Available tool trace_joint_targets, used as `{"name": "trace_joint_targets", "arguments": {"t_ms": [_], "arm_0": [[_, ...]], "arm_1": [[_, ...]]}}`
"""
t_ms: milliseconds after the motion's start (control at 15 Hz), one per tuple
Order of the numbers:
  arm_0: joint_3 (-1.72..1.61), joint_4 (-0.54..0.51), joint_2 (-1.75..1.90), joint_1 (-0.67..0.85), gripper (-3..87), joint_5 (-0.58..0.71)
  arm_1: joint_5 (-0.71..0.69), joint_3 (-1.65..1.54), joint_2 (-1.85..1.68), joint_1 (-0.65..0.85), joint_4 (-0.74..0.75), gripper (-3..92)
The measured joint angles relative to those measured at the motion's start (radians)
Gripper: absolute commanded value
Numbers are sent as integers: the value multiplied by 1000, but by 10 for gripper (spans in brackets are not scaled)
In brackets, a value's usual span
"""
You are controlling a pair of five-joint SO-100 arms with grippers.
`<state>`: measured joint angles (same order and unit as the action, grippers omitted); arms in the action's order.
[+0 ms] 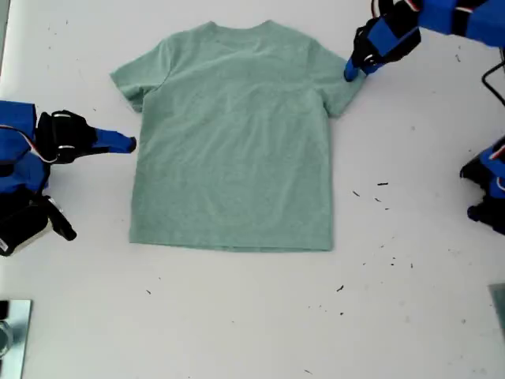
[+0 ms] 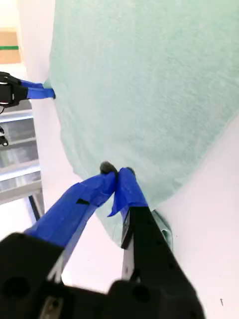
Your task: Fold t shirt
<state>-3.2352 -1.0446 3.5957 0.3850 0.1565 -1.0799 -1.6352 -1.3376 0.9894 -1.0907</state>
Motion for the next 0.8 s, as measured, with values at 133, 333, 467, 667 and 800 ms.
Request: {"name": "trace_joint_targets", "arguments": {"t_ms": [133,333,467,667,800], "arm_0": [[0,0,0,0,-2,14],[0,0,0,0,-2,15],[0,0,0,0,-2,25],[0,0,0,0,-2,43],[0,0,0,-14,-2,43]], "arm_1": [[-2,44,29,-18,-25,-7],[-6,156,55,-25,-152,-7],[-14,275,64,-29,-272,-8],[-9,482,72,-71,-506,-8],[29,672,71,-123,-591,-8]]}}
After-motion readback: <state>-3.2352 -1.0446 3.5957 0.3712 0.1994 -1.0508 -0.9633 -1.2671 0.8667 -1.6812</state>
